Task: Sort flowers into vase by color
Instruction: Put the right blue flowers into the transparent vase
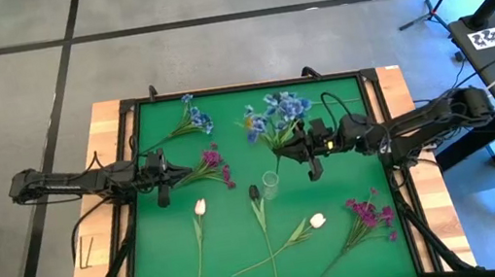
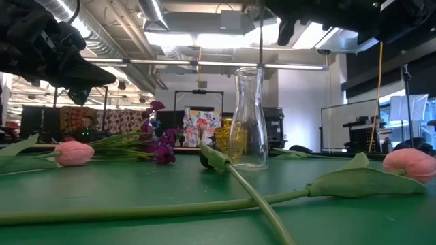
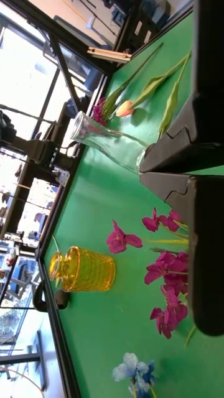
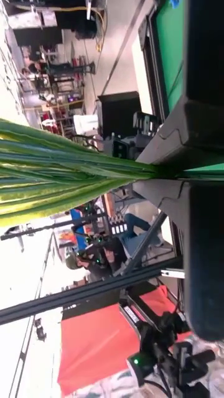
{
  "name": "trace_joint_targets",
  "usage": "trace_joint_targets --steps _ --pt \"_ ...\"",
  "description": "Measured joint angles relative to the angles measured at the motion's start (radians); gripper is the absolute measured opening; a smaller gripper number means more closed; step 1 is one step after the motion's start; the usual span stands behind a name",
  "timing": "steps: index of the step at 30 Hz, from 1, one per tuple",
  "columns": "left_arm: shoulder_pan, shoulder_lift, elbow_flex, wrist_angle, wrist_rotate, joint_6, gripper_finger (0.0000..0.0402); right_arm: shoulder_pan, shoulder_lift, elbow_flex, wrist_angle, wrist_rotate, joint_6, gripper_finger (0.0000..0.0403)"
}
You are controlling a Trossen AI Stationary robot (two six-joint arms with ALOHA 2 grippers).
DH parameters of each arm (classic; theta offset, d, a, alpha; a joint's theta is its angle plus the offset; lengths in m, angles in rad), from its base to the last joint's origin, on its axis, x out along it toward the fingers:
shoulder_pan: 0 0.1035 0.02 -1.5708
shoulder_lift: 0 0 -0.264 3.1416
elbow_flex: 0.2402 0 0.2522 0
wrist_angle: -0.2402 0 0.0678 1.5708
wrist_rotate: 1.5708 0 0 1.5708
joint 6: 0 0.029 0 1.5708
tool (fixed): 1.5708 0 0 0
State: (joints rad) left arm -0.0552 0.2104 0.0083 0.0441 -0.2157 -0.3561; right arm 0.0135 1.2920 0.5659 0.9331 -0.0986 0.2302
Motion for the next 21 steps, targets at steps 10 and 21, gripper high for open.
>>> trace_joint_targets --steps 10,21 --pt "0.000 0.000 0.000 0.000 0.000 0.000 0.0000 0.000 0.003 0.000 0.009 -0.019 -0.003 0.0011" --pt "0.000 0.000 0.000 0.000 0.000 0.000 0.0000 0.046 0.076 0.020 0.067 0.009 -0.063 0.0013"
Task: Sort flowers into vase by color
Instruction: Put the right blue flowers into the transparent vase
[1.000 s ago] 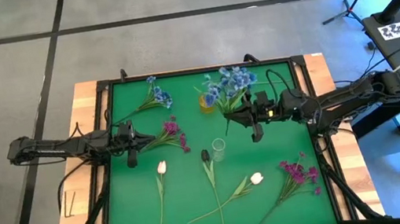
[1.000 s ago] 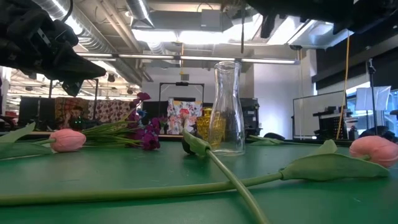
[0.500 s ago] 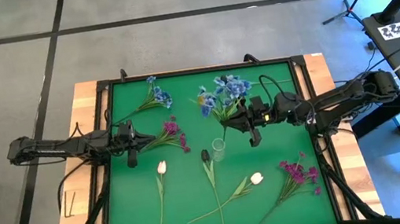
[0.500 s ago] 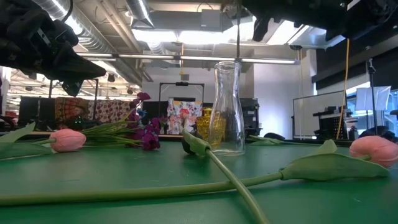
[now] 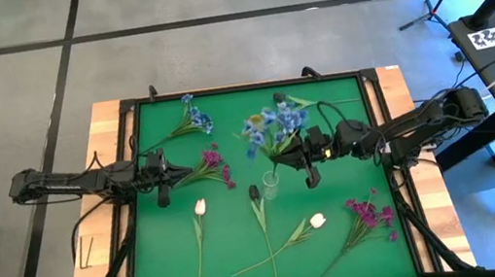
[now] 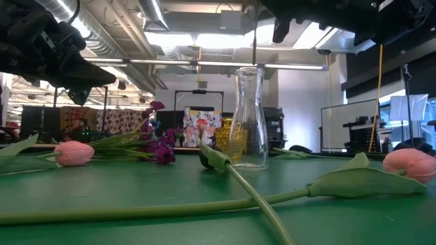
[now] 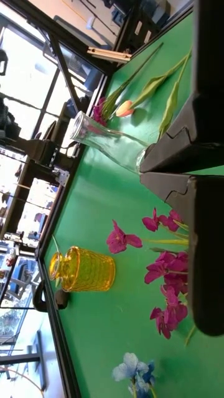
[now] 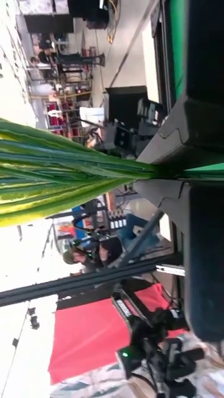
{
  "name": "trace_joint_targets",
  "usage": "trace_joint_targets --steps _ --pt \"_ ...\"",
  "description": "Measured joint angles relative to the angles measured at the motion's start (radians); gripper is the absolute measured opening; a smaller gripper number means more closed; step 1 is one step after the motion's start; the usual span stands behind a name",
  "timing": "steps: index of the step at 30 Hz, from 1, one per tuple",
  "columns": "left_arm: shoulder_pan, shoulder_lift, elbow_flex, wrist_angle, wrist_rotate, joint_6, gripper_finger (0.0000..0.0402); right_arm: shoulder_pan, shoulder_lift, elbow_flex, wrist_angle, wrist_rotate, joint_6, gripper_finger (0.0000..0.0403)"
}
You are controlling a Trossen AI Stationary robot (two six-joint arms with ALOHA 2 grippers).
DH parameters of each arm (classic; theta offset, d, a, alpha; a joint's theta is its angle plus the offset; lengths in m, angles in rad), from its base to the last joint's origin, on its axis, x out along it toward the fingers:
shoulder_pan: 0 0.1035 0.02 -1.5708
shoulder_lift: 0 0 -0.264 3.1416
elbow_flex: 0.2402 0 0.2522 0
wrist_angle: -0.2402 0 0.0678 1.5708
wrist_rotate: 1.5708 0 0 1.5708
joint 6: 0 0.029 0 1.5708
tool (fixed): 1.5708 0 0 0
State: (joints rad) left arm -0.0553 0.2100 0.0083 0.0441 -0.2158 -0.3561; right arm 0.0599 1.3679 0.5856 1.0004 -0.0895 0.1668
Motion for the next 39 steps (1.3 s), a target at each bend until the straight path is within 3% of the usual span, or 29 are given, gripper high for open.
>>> trace_joint_targets --steps 10,16,31,39 --pt "0.000 0.000 0.000 0.000 0.000 0.000 0.0000 -0.001 0.020 0.003 -0.075 0.077 -0.048 0.0014" --pt "0.000 0.000 0.000 0.000 0.000 0.000 0.0000 0.000 0.020 0.003 -0.086 0.065 -0.049 0.0020" --pt "0.000 0.000 0.000 0.000 0.000 0.000 0.0000 -0.001 0.007 0.003 -0.168 0.036 -0.045 0.0194" --pt "0.000 0.000 0.000 0.000 0.000 0.000 0.0000 -0.001 -0.101 0.003 -0.464 0.097 -0.051 0.0231"
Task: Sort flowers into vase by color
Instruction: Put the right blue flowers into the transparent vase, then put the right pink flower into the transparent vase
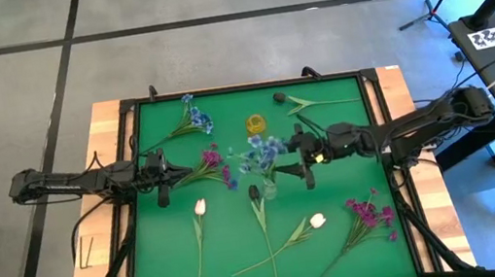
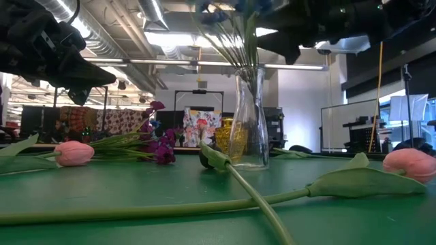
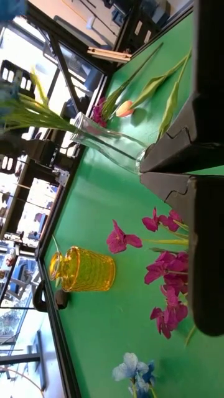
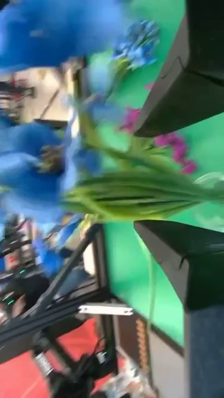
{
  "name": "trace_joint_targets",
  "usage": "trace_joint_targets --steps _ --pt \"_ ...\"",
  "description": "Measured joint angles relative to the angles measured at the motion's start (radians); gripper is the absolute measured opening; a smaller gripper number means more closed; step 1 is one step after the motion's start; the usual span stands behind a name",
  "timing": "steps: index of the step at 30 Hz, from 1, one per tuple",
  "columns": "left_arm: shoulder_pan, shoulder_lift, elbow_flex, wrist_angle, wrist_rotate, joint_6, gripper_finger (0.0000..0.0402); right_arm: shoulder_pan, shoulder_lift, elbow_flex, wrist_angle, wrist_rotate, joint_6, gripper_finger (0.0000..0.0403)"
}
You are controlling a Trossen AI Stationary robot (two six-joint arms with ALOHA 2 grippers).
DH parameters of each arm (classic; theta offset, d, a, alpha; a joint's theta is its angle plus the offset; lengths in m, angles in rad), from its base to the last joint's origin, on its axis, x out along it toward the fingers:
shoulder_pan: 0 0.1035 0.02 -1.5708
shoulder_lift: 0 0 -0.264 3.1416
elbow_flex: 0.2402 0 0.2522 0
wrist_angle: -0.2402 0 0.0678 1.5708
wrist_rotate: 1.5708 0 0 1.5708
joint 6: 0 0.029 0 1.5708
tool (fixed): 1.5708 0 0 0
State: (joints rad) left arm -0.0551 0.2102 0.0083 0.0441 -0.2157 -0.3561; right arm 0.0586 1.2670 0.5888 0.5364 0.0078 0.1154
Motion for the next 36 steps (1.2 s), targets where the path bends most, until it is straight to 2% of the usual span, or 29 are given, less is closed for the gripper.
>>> trace_joint_targets --steps 12,16,21,28,32,36 --pt "0.000 0.000 0.000 0.000 0.000 0.000 0.0000 0.001 -0.276 0.000 -0.392 0.021 0.084 0.0234" --pt "0.000 0.000 0.000 0.000 0.000 0.000 0.0000 0.015 -0.324 0.000 -0.458 -0.038 0.177 0.0234" --pt "0.000 0.000 0.000 0.000 0.000 0.000 0.0000 0.120 -0.327 0.000 -0.509 -0.033 0.245 0.0234" --pt "0.000 0.000 0.000 0.000 0.000 0.000 0.0000 0.339 -0.311 0.000 -0.568 0.149 0.358 0.0234" --pt "0.000 0.000 0.000 0.000 0.000 0.000 0.0000 0.437 -0.254 0.000 -0.547 0.204 0.440 0.0234" --pt "0.000 0.000 0.000 0.000 0.000 0.000 0.0000 0.514 -0.133 0.014 -0.520 0.198 0.572 0.0234"
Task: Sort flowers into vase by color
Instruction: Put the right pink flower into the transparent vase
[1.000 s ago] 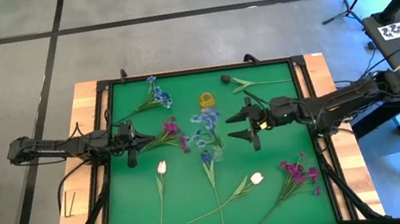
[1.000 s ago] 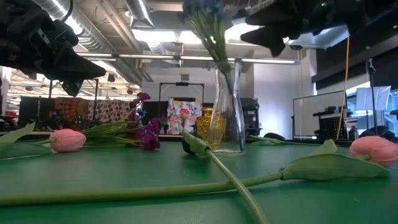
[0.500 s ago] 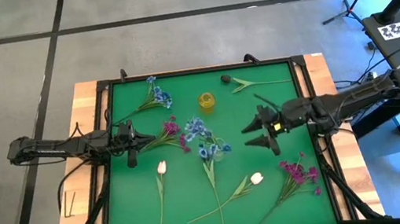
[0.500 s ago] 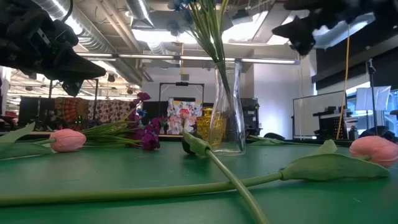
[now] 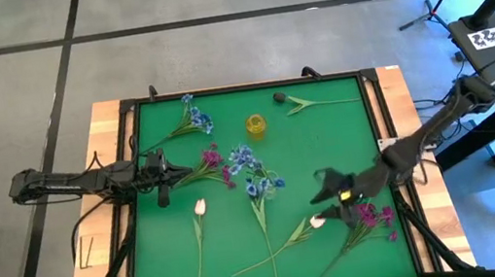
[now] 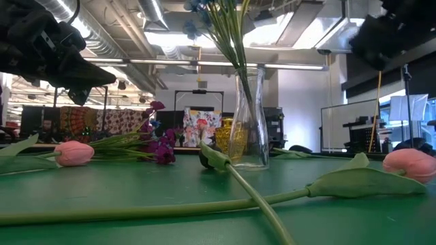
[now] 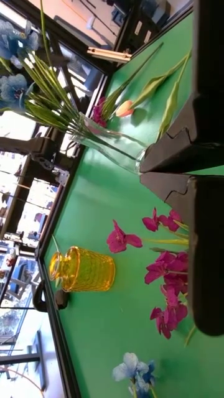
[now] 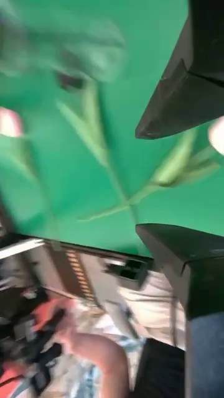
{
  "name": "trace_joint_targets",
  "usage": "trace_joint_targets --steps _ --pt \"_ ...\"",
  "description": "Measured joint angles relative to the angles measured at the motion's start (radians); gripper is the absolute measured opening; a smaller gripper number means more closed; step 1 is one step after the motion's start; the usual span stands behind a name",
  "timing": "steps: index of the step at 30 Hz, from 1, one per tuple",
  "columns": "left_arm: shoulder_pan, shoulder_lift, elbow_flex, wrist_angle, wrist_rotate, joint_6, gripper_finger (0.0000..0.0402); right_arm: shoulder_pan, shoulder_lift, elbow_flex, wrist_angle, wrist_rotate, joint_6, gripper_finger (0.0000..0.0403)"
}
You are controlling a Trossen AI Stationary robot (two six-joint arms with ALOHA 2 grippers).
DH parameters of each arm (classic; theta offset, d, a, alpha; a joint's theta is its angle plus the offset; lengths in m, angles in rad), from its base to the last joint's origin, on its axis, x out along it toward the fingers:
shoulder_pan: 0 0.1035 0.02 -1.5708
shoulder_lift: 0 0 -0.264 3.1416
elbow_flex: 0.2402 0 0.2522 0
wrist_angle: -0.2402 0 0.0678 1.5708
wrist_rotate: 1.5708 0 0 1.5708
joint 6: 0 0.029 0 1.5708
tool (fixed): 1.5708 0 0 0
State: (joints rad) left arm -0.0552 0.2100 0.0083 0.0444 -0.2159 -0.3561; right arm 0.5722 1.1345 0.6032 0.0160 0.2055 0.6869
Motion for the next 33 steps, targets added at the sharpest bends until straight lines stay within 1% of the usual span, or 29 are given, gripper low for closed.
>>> trace_joint_targets --steps 2,6,8,10,12,14,16,18,21,23,27,31,33 --pt "0.000 0.000 0.000 0.000 0.000 0.000 0.0000 0.022 0.068 0.020 0.001 -0.036 0.086 0.0234" --pt "0.000 0.000 0.000 0.000 0.000 0.000 0.0000 0.025 0.197 0.063 0.001 -0.161 0.257 0.0234" --pt "0.000 0.000 0.000 0.000 0.000 0.000 0.0000 0.024 0.249 0.084 0.000 -0.220 0.282 0.0234" --pt "0.000 0.000 0.000 0.000 0.000 0.000 0.0000 0.024 0.290 0.107 0.000 -0.250 0.236 0.0234" --pt "0.000 0.000 0.000 0.000 0.000 0.000 0.0000 0.024 0.323 0.140 -0.002 -0.235 0.116 0.0234" --pt "0.000 0.000 0.000 0.000 0.000 0.000 0.0000 0.025 0.352 0.181 -0.018 -0.170 -0.027 0.0234" --pt "0.000 0.000 0.000 0.000 0.000 0.000 0.0000 0.024 0.383 0.227 -0.080 -0.094 -0.150 0.0234" --pt "0.000 0.000 0.000 0.000 0.000 0.000 0.0000 0.023 0.422 0.275 -0.165 -0.043 -0.227 0.0234" --pt "0.000 0.000 0.000 0.000 0.000 0.000 0.0000 0.023 0.484 0.336 -0.293 -0.028 -0.264 0.0234" --pt "0.000 0.000 0.000 0.000 0.000 0.000 0.0000 0.023 0.529 0.365 -0.347 -0.032 -0.266 0.0234" --pt "0.000 0.000 0.000 0.001 0.000 0.000 0.0000 0.024 0.598 0.396 -0.388 -0.042 -0.269 0.0234" --pt "0.000 0.000 0.000 0.009 0.000 0.000 0.0000 0.024 0.631 0.399 -0.395 -0.040 -0.274 0.0234" --pt "0.000 0.000 0.000 0.011 0.000 0.000 0.0000 0.023 0.638 0.400 -0.430 -0.039 -0.274 0.0234"
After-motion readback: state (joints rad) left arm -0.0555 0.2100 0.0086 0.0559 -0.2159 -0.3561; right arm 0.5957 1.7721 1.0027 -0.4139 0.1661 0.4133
